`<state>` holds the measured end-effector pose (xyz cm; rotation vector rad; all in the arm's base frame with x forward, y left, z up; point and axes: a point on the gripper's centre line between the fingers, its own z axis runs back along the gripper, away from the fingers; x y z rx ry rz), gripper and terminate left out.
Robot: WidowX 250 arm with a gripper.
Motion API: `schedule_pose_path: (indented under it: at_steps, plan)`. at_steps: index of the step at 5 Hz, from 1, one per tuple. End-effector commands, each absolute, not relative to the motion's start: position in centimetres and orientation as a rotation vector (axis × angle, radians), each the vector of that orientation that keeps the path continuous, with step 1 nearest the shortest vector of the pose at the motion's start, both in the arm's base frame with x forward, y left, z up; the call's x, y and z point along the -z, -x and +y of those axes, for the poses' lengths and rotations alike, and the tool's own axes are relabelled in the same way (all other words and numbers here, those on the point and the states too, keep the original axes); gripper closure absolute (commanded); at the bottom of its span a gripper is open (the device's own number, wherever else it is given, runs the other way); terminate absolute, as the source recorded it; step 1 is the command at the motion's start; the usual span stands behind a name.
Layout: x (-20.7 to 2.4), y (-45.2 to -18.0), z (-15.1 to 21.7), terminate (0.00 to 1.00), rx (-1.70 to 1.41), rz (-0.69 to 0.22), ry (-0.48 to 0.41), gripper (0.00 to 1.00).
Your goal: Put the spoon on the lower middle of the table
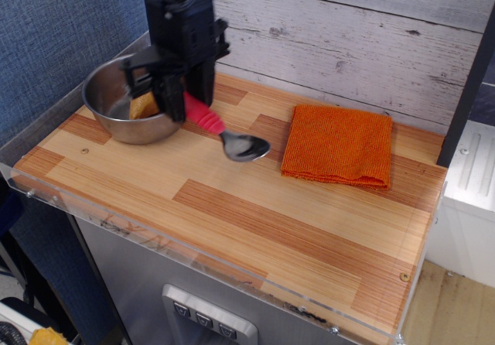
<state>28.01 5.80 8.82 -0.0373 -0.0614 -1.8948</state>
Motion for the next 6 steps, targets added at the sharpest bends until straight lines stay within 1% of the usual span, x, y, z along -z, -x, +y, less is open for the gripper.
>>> schedule_pose_path:
  at_steps: [1, 2, 4, 5, 6]
  plan:
    - [-6.7, -27.0, 7.3, 0.00, 1.948, -0.005, -0.020, 1.00]
    - [-5.8, -26.8, 7.5, 0.00, 1.981, 0.018, -0.009, 1.00]
    - [-3.1, -25.9, 7.5, 0.00, 2.047, 0.059, 0.028, 1.00]
    - [-1.0, -25.9, 7.4, 0.00, 2.087, 0.069, 0.056, 1.00]
    - [-0.5, -26.3, 7.2, 0.00, 2.118, 0.078, 0.059, 1.00]
